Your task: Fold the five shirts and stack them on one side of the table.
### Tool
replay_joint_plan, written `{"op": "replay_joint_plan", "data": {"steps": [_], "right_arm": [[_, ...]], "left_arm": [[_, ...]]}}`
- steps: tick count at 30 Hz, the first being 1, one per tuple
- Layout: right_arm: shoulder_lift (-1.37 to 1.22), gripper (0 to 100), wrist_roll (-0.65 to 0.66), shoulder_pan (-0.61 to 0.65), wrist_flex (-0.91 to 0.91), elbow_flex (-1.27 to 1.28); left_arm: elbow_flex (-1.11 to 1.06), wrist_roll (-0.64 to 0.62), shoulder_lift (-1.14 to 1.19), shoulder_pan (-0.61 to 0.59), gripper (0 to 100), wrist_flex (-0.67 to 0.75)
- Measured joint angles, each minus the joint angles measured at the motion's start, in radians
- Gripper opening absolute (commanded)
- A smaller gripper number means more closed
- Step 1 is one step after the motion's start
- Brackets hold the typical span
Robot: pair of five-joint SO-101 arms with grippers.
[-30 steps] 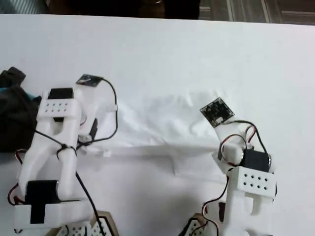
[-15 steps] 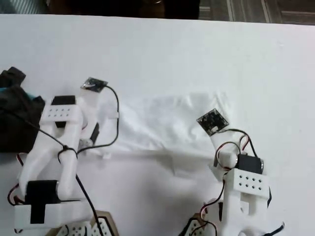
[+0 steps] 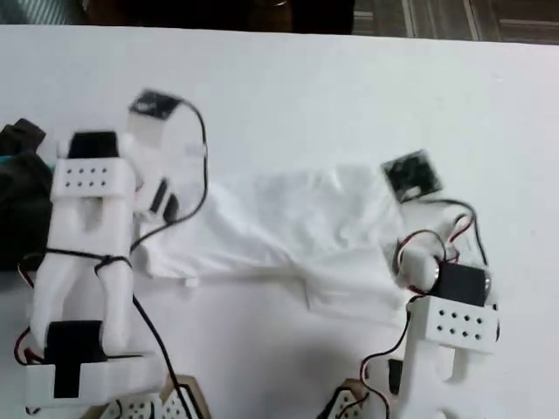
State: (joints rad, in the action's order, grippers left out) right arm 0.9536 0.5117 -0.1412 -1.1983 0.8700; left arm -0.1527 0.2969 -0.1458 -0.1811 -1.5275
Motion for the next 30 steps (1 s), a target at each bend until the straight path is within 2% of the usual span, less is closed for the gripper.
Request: {"op": "replay_joint_plan", "data": {"steps": [1,2,6,9,14,22,30], "right_arm": [[0.000,0.0,-0.028,0.002,0.025,-0.020],[0.000,4.0,-0.048,0.014,0.052,-0.029],[-0.114,2.4,-0.077,0.114,0.170,-0.046],[-0.276,2.0,-0.081,0.190,0.270,-0.066],[-0.634,2.0,-0.081,0.210,0.405,-0.209],[-1.166,2.0,-0.081,0.203,0.410,-0.542],[-1.479,2.0,-0.081,0.117,0.232,-0.913]], "left_arm": [[0.023,-0.008,0.000,0.000,1,0.006],[0.034,-0.028,0.000,0.000,5,0.025],[0.037,-0.104,0.058,0.003,3,0.129],[0.046,-0.132,0.196,0.032,3,0.186],[0.199,-0.189,0.476,0.046,3,0.209],[0.539,-0.193,0.835,0.048,3,0.100],[0.974,-0.198,1.119,0.011,3,-0.017]]}}
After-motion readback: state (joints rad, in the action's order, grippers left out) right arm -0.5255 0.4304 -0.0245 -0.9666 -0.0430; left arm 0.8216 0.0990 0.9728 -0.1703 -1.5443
